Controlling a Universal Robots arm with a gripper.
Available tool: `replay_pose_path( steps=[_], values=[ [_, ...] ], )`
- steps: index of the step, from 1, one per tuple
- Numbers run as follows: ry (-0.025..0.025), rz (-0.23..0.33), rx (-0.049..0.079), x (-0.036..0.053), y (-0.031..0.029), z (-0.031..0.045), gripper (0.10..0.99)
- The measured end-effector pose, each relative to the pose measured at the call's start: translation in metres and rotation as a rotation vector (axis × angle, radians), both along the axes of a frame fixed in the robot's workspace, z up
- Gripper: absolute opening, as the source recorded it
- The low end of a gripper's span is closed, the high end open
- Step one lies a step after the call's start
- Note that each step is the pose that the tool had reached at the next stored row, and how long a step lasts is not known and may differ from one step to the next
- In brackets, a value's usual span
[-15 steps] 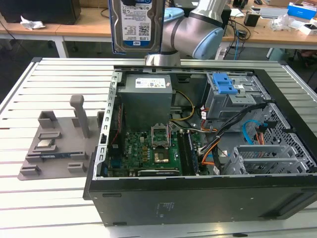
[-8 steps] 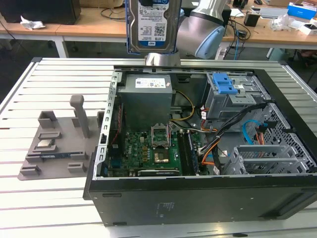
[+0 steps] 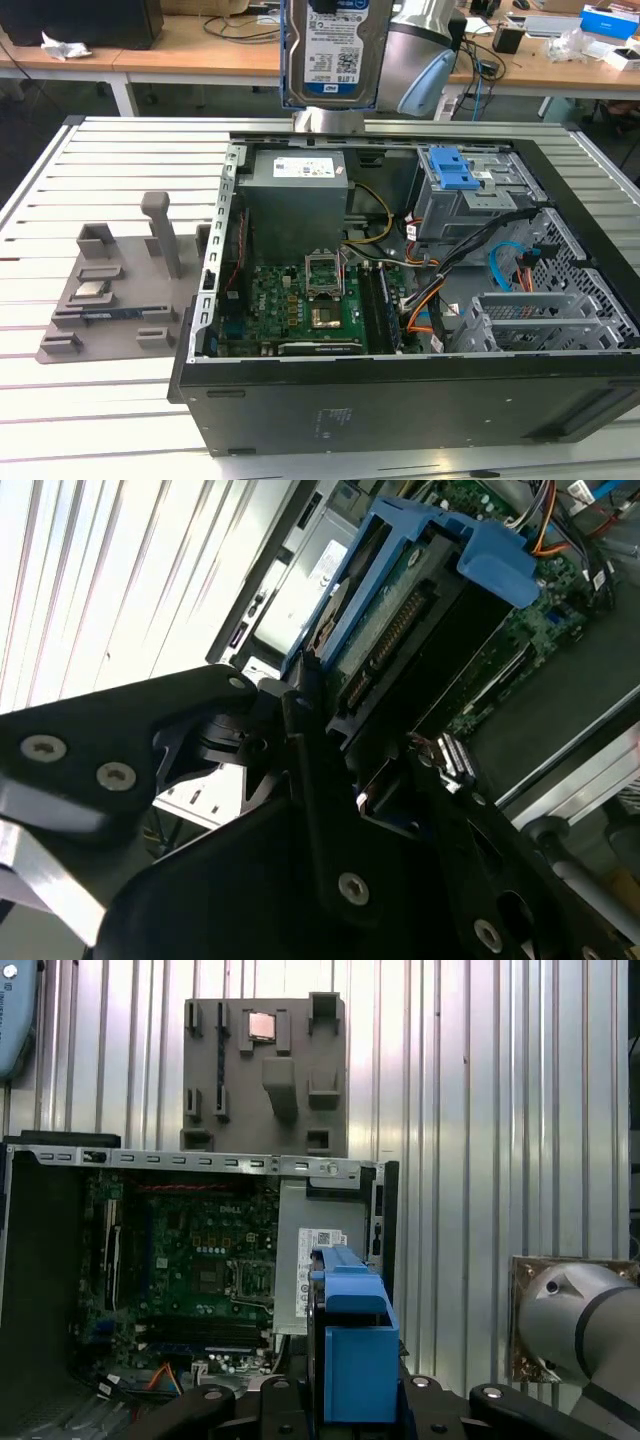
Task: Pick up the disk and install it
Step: 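Pick up the disk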
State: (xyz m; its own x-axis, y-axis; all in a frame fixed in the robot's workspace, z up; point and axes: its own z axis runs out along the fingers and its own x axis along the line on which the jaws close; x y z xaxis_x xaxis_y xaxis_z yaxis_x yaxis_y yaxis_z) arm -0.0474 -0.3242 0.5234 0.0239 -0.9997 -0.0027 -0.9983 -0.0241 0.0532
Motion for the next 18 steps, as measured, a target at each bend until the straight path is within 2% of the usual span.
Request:
replay_pose_path(
  steps=[2, 4, 7, 8, 13, 15, 18],
  values=[
    [0.0, 0.0, 0.0, 0.0052, 0.0, 0.0, 0.369],
    [0.0, 0.0, 0.0, 0.0154, 0.0, 0.0, 0.369],
    [-0.0002, 0.0, 0.0, 0.0207, -0.0003, -0.0001, 0.369],
    [-0.0001, 0.0, 0.0, 0.021, -0.0034, 0.0, 0.369],
    [-0.0001, 0.0, 0.0, 0.021, -0.0268, -0.0001, 0.369],
    [-0.0001, 0.0, 0.0, 0.021, -0.03, -0.0001, 0.369],
    [-0.0001, 0.0, 0.0, 0.021, -0.041, -0.0002, 0.369]
  ],
)
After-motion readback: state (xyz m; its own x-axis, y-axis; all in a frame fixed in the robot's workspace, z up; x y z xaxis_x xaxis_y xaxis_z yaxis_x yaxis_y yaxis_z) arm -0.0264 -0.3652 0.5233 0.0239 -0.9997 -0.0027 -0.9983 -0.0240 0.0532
